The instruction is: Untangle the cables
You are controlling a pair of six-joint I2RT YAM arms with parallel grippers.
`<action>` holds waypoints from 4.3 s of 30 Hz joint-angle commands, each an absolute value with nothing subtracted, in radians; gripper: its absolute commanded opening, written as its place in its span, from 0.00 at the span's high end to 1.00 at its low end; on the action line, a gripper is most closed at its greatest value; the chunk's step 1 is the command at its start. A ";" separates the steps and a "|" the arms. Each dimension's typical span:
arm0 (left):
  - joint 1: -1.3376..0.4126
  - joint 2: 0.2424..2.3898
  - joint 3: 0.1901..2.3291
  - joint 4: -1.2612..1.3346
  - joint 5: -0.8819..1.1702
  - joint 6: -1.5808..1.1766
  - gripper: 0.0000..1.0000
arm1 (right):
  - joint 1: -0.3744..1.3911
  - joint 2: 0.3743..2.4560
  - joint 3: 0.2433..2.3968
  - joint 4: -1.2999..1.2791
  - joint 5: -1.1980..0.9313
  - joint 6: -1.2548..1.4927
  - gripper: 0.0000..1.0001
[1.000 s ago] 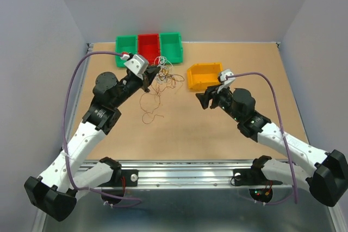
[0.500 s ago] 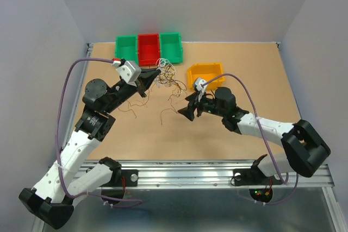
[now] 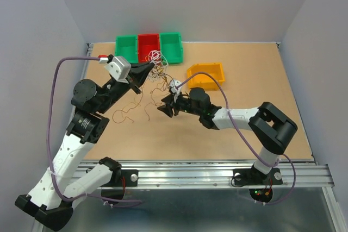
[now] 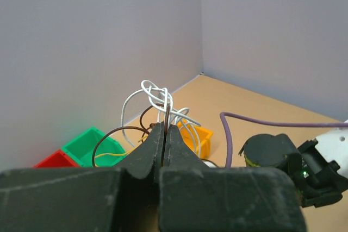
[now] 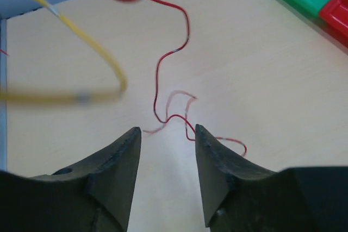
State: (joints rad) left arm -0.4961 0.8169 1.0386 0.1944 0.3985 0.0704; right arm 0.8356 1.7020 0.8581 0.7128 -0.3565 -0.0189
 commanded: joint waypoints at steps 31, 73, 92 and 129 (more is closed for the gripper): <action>-0.497 0.735 1.178 0.150 0.293 0.029 1.00 | 0.867 1.798 0.785 1.371 -0.357 0.081 0.47; 0.202 0.942 0.927 0.365 -0.009 -0.149 1.00 | 0.371 0.327 0.351 0.293 0.581 0.440 0.99; 0.176 0.888 0.789 0.465 0.453 -0.057 1.00 | 0.371 0.336 0.423 0.213 0.353 0.393 0.99; -0.719 1.410 0.790 0.480 0.594 0.515 0.12 | 0.371 0.572 0.773 0.307 -0.268 0.425 0.99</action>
